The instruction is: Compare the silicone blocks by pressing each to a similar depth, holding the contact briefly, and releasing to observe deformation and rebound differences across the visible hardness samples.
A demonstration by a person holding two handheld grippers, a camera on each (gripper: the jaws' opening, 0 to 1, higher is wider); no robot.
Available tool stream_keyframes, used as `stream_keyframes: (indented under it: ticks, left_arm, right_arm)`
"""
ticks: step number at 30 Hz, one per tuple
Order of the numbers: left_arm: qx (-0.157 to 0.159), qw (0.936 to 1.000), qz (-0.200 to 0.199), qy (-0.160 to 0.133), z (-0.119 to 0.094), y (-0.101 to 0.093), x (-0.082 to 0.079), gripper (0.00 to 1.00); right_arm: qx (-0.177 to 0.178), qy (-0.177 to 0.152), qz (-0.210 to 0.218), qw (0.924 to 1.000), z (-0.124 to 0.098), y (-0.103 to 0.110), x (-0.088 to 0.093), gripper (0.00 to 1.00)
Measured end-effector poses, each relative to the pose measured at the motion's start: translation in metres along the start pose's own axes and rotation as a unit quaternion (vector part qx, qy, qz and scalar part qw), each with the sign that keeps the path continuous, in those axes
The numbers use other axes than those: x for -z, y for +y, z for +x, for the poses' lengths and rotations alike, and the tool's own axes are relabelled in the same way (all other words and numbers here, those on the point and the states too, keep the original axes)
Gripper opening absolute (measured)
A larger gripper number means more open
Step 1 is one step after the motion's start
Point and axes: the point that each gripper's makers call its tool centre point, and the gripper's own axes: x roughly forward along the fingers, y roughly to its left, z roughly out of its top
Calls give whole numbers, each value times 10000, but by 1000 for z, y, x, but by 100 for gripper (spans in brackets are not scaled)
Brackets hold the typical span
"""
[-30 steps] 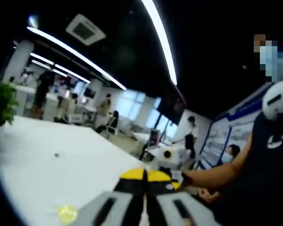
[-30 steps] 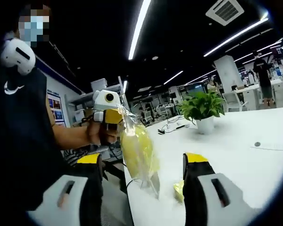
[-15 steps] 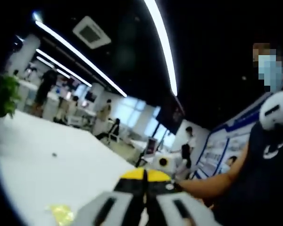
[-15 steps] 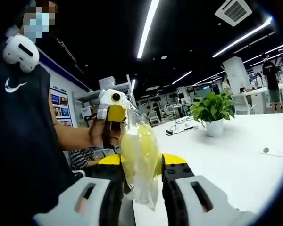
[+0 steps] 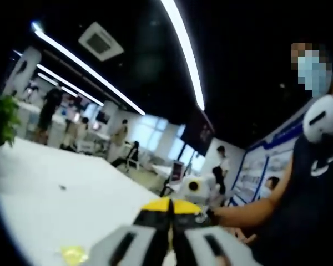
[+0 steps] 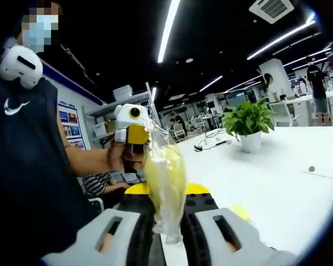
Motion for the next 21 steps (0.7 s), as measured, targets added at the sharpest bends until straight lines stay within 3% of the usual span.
stream_keyframes:
  ticks: [3, 7, 9, 13, 16, 21]
  left_arm:
    - [17, 10000, -46, 57, 2, 3, 2, 0]
    - [-91, 9998, 176, -2, 5, 9, 4, 0]
    - [-204, 9986, 489, 42, 6, 13, 6, 0]
    - [-175, 9995, 266, 56, 5, 18, 7, 1]
    - [-144, 9990, 435, -14, 4, 16, 5, 3]
    - [-35, 9989, 454, 113, 3, 14, 7, 1]
  right_arm:
    - [72, 115, -4, 9999, -2, -2, 3, 8]
    - [72, 211, 147, 9996, -4, -4, 4, 5]
    - [105, 294, 136, 9994, -5, -7, 7, 4]
    - [137, 363, 186, 9991, -5, -9, 9, 4]
    - [117, 365, 211, 9990, -5, -8, 8, 4]
    - [23, 412, 338, 9986, -4, -7, 9, 6]
